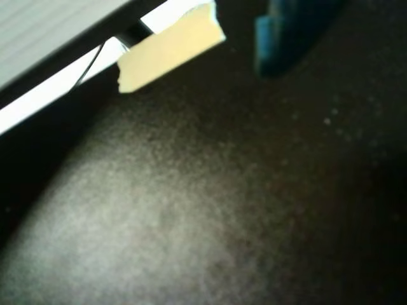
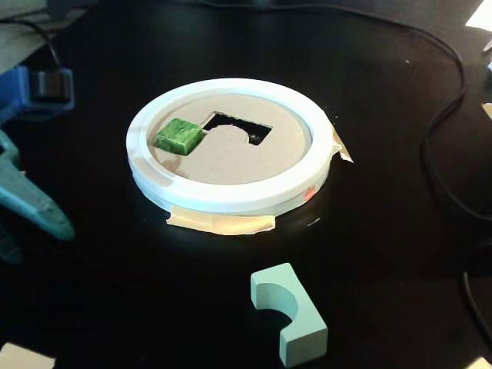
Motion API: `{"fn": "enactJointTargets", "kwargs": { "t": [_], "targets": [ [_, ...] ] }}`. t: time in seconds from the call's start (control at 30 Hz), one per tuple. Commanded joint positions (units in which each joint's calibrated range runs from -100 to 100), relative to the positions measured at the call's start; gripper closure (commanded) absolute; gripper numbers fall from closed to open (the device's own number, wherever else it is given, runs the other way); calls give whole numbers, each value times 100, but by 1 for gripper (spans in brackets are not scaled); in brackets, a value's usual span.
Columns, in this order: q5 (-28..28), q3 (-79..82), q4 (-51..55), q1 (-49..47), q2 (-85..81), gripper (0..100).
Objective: Pick up the square block and drop it in corresponding square shaped hole
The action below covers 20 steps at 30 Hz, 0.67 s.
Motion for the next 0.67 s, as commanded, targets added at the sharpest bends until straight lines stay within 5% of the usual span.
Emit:
{"fn": "enactJointTargets", "kwargs": {
  "t": [0.0, 0.63],
  "targets": [
    [-10, -29, -142, -55, -31, 0],
    [-10, -29, -142, 82, -31, 0]
  ]
}}
